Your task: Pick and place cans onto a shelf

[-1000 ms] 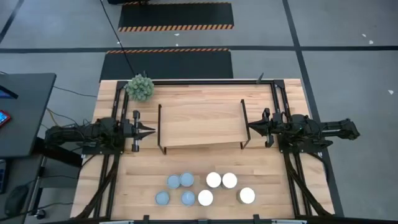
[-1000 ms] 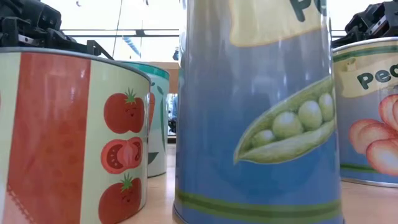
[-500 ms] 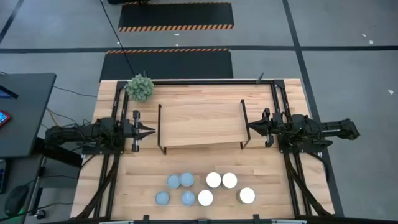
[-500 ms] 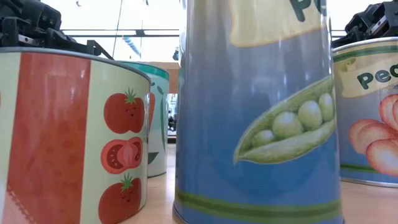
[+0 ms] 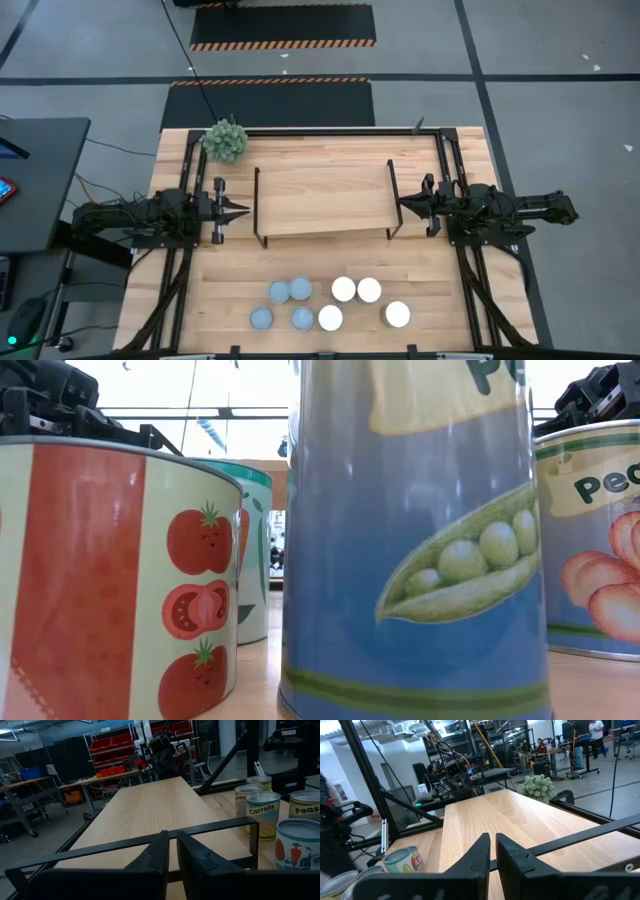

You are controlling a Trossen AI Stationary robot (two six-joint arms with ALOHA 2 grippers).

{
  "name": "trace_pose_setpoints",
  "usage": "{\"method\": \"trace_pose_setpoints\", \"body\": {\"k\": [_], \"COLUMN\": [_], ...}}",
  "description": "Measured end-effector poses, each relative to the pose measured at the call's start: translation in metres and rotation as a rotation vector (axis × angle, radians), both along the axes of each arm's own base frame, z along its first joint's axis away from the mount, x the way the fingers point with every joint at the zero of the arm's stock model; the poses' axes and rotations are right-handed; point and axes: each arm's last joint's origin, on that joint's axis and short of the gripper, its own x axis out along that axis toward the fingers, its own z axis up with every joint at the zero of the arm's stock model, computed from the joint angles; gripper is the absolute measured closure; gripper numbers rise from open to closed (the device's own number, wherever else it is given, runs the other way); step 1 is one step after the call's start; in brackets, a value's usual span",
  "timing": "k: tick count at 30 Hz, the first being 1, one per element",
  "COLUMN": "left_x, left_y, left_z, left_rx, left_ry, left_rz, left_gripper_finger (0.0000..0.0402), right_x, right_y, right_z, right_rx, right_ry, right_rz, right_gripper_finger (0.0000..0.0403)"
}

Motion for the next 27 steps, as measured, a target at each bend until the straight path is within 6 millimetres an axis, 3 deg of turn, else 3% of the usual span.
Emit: {"method": "trace_pose_setpoints", "body": {"k": [11, 16, 21, 25, 27], "left_x": [0.0, 0.0, -0.001, -0.001, -0.002], "left_y": [0.0, 0.0, 0.002, 0.002, 0.002], "left_z": [0.0, 0.003, 0.008, 0.012, 0.015], "left_rx": [0.008, 0.267, 0.407, 0.364, 0.239], "left_ry": [0.0, -0.017, -0.048, -0.089, -0.14], "left_rz": [0.0, 0.009, 0.088, 0.097, 0.092], "left_gripper_finger": [0.0358, 0.0358, 0.0358, 0.0358, 0.0358], "right_x": [0.0, 0.0, 0.0, 0.0, 0.0], "right_y": [0.0, 0.0, 0.0, 0.0, 0.0], "right_z": [0.0, 0.0, 0.0, 0.0, 0.0], "right_rx": [0.0, 0.0, 0.0, 0.0, 0.0], "right_ry": [0.0, -0.001, 0.0, -0.001, -0.001], "right_rz": [0.0, 0.0, 0.0, 0.0, 0.0], "right_gripper_finger": [0.0367, 0.0366, 0.0367, 0.0366, 0.0366]}}
